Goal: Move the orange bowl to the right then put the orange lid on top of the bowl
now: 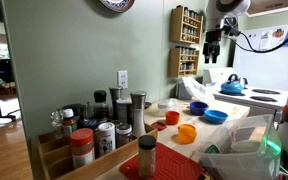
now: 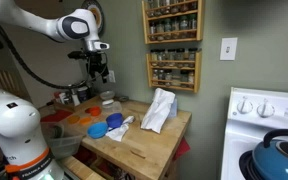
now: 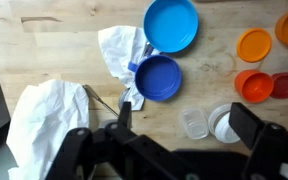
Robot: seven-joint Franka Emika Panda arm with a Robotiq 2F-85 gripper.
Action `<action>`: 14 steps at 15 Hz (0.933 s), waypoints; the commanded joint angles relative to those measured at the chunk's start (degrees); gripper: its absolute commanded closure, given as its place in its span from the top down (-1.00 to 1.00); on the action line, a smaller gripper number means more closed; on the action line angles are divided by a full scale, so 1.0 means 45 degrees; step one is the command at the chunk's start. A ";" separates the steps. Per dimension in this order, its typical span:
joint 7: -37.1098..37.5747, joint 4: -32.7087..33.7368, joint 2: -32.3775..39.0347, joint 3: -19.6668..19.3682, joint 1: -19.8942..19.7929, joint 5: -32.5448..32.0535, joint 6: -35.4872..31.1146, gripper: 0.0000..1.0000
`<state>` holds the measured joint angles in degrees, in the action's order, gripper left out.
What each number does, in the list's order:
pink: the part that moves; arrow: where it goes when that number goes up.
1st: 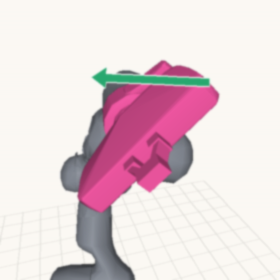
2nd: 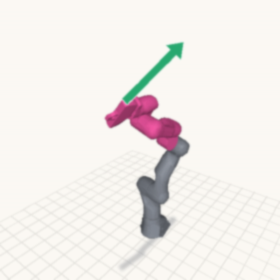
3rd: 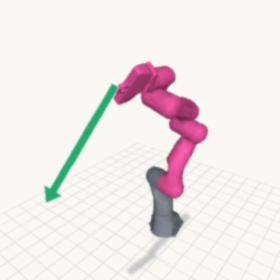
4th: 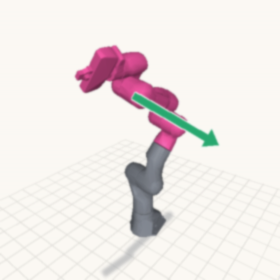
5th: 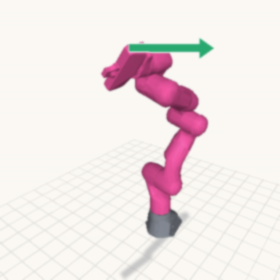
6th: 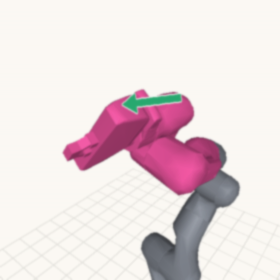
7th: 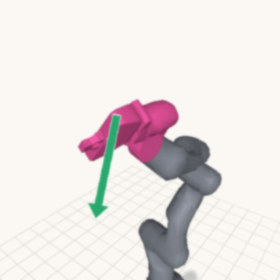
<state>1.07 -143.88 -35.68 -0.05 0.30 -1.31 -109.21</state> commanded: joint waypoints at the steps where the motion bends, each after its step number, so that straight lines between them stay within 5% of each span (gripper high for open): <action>1: -0.0017 0.0026 0.0006 0.0036 -0.0039 0.0024 0.0031 0.99; 6: -0.0111 -0.0033 0.0118 0.0114 0.0176 0.0218 -0.0147 1.00; 14: -0.0736 -0.0203 0.2337 0.2136 0.3393 0.3254 -0.1762 1.00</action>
<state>0.22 -144.56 -30.49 7.63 10.84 7.65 -113.65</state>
